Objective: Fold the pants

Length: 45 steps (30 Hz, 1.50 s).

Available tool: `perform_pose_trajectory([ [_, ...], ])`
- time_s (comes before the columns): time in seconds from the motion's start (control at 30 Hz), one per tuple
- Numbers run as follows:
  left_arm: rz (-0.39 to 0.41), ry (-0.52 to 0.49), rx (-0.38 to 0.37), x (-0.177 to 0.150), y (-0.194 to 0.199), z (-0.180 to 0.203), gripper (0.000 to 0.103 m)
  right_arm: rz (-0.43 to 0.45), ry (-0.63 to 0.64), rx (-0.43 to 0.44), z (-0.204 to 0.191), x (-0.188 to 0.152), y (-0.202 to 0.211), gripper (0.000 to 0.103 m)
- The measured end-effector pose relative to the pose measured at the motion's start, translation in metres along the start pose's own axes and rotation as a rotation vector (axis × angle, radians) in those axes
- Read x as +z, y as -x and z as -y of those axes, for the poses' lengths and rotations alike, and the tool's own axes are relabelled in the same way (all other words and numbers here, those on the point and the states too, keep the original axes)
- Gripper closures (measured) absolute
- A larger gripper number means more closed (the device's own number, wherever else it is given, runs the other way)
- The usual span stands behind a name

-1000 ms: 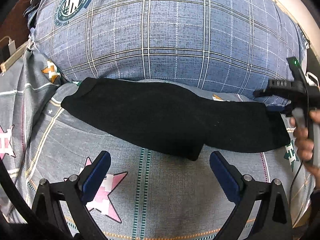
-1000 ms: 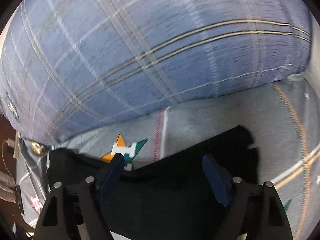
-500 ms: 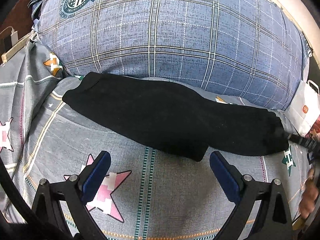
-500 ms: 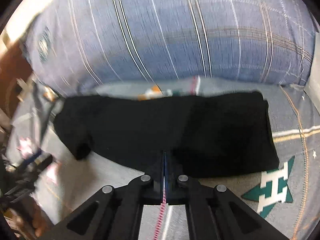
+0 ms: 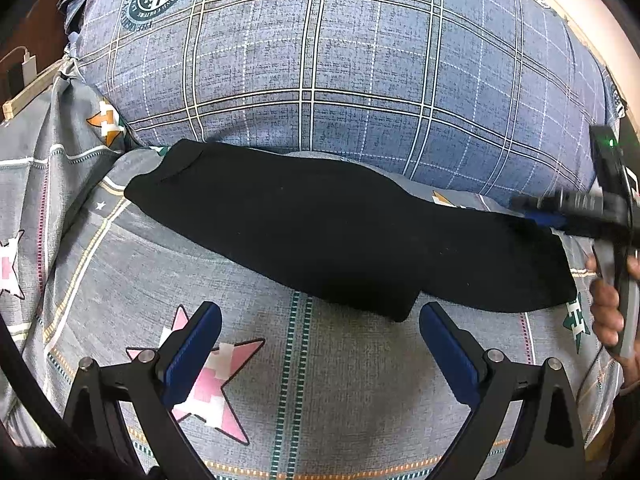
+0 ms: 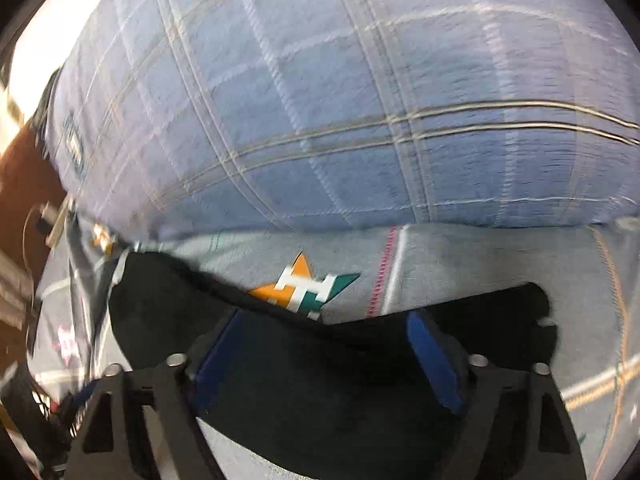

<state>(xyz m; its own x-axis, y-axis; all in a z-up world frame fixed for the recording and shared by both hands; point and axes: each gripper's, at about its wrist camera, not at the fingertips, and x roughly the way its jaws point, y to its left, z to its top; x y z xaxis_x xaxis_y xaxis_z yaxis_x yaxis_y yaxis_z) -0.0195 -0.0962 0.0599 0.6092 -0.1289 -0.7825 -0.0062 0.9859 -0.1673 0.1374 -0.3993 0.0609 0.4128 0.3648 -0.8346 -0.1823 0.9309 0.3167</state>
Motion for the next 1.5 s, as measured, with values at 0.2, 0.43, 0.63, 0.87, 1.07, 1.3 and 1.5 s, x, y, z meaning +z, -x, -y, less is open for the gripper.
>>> perform_pose_trajectory([
  [0.2,0.005,0.006,-0.001,0.001,0.001,-0.002,0.004,-0.044,0.159,-0.152,-0.027,-0.043,-0.004,0.093],
  [0.43,0.000,0.052,-0.036,0.009,0.007,-0.015,0.004,0.100,0.171,-0.059,-0.062,-0.096,0.058,0.094],
  [0.63,-0.089,0.148,-0.195,0.029,0.003,-0.032,0.004,0.207,0.153,0.059,-0.097,-0.176,0.083,0.094],
  [0.87,-0.188,0.185,-0.161,0.071,-0.022,-0.027,0.004,0.138,0.171,0.111,-0.127,-0.227,0.060,0.094],
  [1.07,-0.341,0.185,0.021,0.111,-0.096,-0.036,0.018,0.126,0.159,0.147,-0.120,-0.234,0.058,0.094],
  [1.3,-0.273,0.337,-0.041,0.092,-0.043,-0.096,0.092,0.181,0.155,0.146,-0.108,-0.233,0.078,0.094],
  [1.5,-0.174,0.443,-0.121,0.007,0.052,-0.161,0.095,0.274,0.109,0.237,-0.087,-0.240,0.112,0.094],
])
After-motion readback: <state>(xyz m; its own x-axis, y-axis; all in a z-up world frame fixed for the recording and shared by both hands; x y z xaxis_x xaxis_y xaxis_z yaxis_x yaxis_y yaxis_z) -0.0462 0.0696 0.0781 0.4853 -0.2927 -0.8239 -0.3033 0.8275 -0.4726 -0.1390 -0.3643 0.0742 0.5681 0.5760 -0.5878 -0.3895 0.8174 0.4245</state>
